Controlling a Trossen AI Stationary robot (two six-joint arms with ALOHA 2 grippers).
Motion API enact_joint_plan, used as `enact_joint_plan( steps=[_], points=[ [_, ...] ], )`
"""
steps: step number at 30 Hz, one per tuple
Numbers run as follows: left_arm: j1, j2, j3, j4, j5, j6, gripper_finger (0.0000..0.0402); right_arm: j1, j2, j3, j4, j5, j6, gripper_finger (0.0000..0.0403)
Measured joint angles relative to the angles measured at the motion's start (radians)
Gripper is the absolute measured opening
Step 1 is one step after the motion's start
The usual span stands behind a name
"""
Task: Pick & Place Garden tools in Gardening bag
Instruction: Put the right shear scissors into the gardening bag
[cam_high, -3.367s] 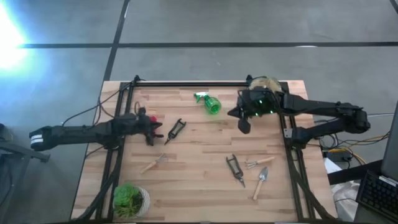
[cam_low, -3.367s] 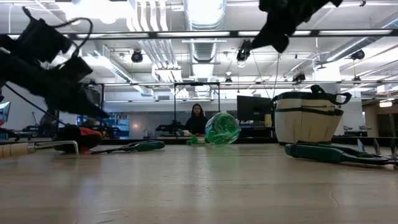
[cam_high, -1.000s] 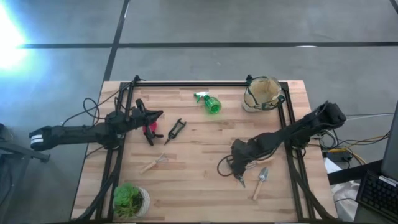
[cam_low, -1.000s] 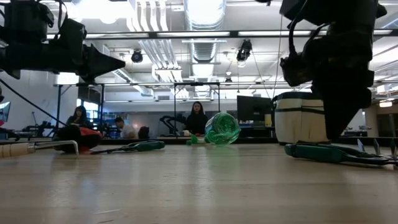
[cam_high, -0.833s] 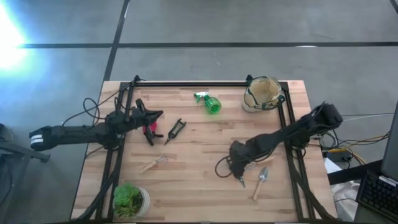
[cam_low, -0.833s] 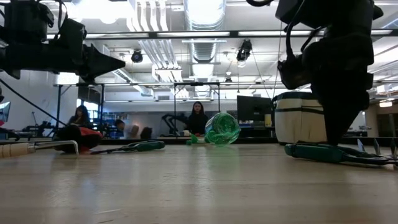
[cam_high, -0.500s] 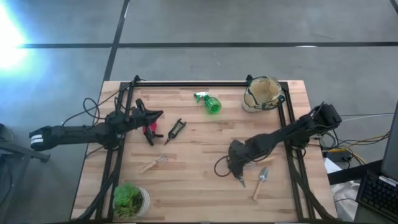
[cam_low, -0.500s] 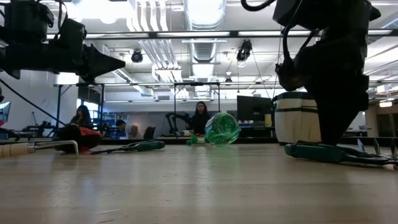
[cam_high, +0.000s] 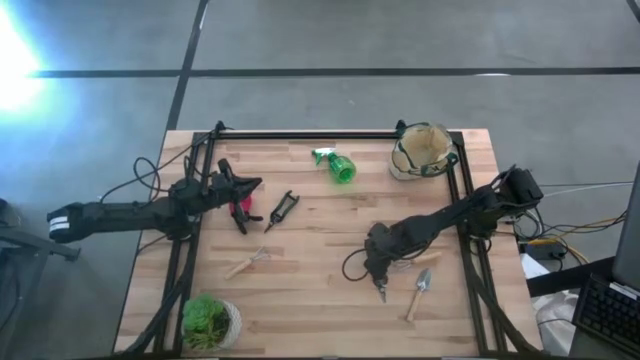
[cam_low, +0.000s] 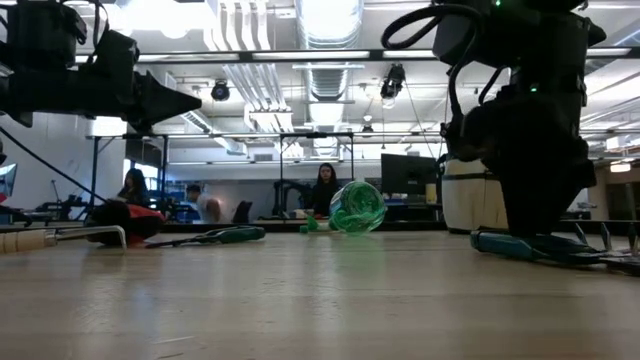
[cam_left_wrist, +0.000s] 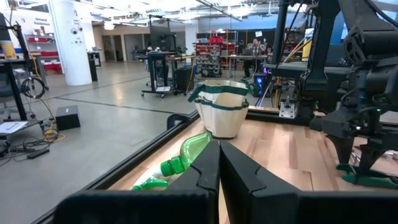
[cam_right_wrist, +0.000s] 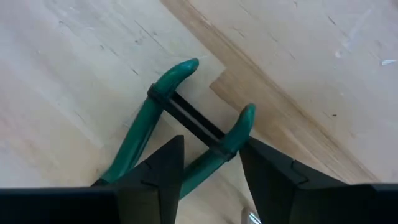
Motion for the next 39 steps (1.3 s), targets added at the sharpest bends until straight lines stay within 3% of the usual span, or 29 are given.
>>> enact_joint_plan(
  steps=[5,15,39],
  points=[
    [0.001,0.000,0.000,0.000,-0.011,0.002,0.0014,-0.005,0.012,0.001,-0.004,-0.001,-0.019,0.0122],
    [0.001,0.000,0.000,0.000,-0.012,0.002,0.0014,-0.006,-0.012,-0.004,-0.013,0.006,-0.060,0.0021],
    [0.001,0.000,0.000,0.000,-0.011,0.001,0.0014,-0.009,-0.015,-0.003,0.000,0.022,-0.064,0.0019]
  ],
)
